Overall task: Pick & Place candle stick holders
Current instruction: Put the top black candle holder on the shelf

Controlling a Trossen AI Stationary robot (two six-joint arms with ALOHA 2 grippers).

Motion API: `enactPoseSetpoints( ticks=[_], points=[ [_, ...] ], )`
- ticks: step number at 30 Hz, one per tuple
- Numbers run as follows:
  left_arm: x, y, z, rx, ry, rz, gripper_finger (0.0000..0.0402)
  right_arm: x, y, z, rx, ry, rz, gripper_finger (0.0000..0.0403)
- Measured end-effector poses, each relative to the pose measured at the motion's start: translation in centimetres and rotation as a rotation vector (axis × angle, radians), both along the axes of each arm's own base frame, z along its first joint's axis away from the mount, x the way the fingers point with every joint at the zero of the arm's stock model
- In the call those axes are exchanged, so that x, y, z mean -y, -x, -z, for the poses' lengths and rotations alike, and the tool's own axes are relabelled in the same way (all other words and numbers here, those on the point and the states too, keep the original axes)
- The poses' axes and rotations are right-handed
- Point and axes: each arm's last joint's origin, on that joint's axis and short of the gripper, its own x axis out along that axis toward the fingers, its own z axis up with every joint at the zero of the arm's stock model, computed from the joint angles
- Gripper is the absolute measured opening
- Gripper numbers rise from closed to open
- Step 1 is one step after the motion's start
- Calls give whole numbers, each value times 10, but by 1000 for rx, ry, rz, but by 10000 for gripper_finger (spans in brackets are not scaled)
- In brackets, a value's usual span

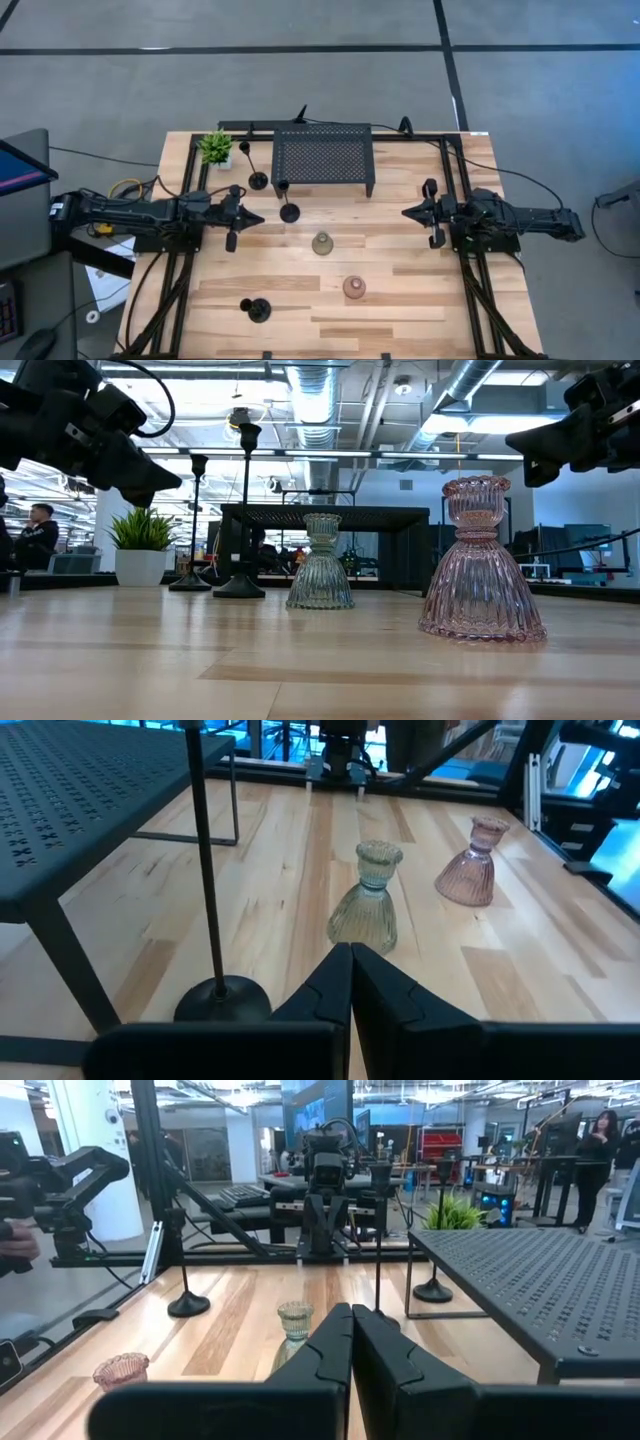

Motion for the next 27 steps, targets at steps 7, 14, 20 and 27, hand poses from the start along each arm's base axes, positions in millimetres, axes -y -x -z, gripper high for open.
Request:
enactPoseSetpoints(
  ticks=[7,14,20,27],
  points=[
    [0,0,0,5,72,-6,8,0,0,0,-1,0,-1,0],
    [0,0,-1,7,68,-6,8,0,0,0,-3,0,-2,0],
    [0,0,-1,7,70,-6,8,0,0,0,-5,-47,-3,0],
    [0,0,-5,49,104,-5,8,0,0,1,-11,-197,3,0]
  ],
)
